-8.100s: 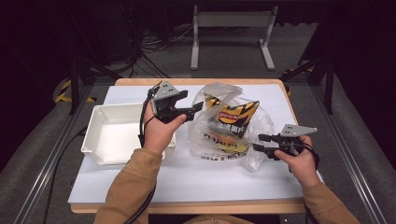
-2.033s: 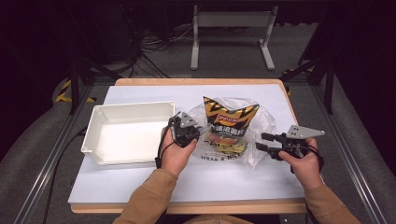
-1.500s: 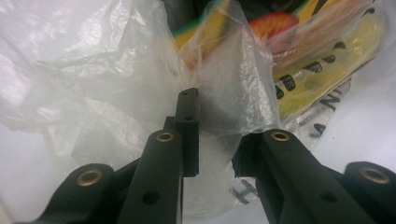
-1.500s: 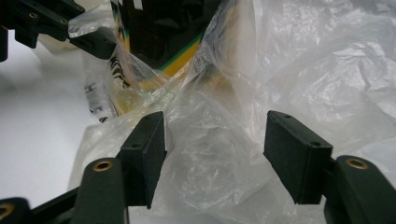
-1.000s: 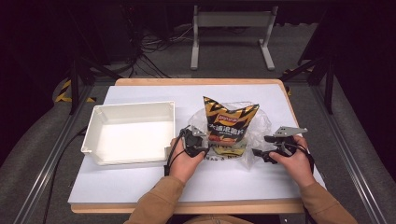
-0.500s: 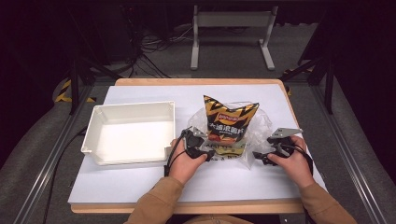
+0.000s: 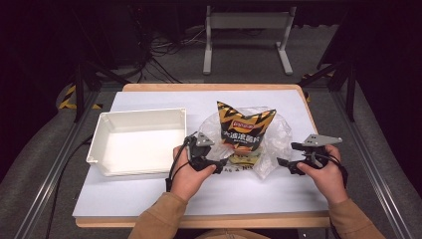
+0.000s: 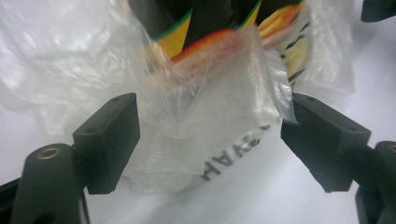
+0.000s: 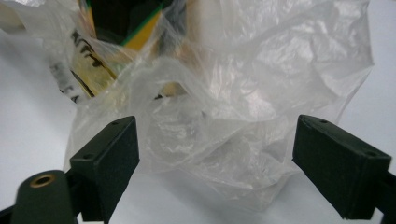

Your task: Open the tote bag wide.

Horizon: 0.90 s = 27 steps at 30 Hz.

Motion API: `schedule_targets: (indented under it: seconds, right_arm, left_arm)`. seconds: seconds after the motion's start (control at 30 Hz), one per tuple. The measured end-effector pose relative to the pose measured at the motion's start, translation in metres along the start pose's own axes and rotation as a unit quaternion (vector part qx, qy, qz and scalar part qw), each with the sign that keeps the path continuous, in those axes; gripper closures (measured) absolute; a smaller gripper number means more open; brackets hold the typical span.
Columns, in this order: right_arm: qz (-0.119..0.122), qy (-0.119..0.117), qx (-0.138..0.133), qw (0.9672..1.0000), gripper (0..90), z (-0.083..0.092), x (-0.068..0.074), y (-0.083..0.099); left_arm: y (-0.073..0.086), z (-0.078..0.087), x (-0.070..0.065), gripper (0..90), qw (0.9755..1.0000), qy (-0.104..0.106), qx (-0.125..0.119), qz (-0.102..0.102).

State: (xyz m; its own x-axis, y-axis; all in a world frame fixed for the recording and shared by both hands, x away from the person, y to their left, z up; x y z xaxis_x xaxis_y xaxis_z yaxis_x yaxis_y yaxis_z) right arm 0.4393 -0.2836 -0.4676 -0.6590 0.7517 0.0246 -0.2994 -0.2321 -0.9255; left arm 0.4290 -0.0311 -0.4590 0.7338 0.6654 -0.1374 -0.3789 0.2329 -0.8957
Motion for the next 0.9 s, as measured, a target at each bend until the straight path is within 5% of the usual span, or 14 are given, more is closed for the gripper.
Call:
schedule_targets:
  seconds: [0.43,0.9]
  right_arm:
    - [-0.011,-0.008,-0.048,0.9987,18.2,0.013,0.002,-0.020]
    - [-0.023,-0.028,-0.083,0.9959,22.8,0.018,0.006,-0.030]
  left_arm:
    - [-0.047,0.037,0.001,21.6,0.9973,0.021,-0.069,-0.011]
    - [-0.079,0.037,0.014,18.2,0.9920,0.048,-0.113,-0.027]
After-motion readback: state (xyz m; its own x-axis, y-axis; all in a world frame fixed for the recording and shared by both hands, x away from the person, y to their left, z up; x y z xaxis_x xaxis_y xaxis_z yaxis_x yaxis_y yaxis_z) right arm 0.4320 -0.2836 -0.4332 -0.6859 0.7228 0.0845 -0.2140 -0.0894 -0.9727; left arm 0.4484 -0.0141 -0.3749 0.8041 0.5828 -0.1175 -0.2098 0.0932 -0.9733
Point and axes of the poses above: each handheld gripper's, and its own axes: z roughly backward along the jaws, y roughly out of its underside, x roughly to its left, the point moved 10 cm from there along -z, roughly forward along the jaws, and after that the axes turned 14 degrees about -x, right-handed, at the moved point
